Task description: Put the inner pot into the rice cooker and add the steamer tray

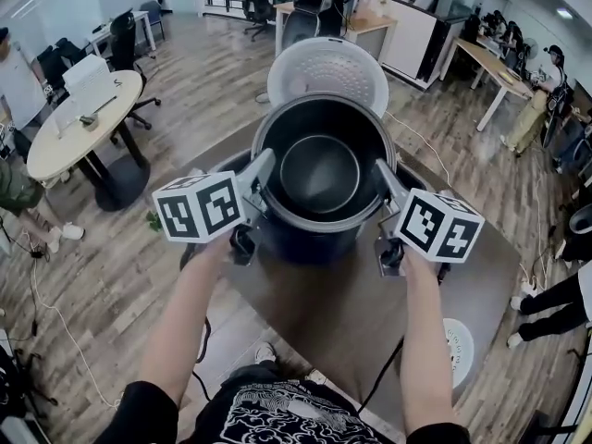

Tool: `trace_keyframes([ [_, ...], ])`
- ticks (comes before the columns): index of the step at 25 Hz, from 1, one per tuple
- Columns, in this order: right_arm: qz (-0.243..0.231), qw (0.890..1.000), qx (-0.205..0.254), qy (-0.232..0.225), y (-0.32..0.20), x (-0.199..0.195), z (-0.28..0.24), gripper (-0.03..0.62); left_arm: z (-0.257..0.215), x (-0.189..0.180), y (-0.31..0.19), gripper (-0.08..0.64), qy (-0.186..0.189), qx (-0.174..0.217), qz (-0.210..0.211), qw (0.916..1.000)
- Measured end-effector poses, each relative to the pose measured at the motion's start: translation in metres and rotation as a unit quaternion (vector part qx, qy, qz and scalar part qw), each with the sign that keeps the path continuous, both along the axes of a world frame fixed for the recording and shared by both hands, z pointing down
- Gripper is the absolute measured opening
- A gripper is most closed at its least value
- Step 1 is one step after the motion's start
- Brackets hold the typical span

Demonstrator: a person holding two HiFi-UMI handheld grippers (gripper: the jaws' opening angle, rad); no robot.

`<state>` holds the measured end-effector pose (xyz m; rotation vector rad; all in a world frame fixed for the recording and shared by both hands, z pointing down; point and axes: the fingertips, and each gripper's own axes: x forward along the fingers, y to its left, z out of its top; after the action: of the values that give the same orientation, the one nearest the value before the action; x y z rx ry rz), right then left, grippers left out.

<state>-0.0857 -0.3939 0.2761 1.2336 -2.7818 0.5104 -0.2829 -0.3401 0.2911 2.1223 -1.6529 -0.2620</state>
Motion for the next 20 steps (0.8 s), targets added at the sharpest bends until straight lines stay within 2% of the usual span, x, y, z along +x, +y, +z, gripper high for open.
trace_keyframes([
  [4, 0.012, 0.999, -0.033, 0.003, -0.007, -0.021, 0.029, 0.095, 0.024, -0.024, -0.009, 0.098, -0.005, -0.024, 0.007, 0.9997],
  [13, 0.055, 0.994, -0.087, 0.040, -0.027, -0.012, 0.086, 0.103, 0.066, -0.017, -0.042, 0.098, -0.018, -0.063, 0.035, 0.9972],
  [20, 0.082, 0.987, -0.107, 0.084, -0.031, -0.005, 0.125, 0.117, 0.097, -0.011, -0.054, 0.098, -0.066, -0.088, 0.055, 0.9924],
])
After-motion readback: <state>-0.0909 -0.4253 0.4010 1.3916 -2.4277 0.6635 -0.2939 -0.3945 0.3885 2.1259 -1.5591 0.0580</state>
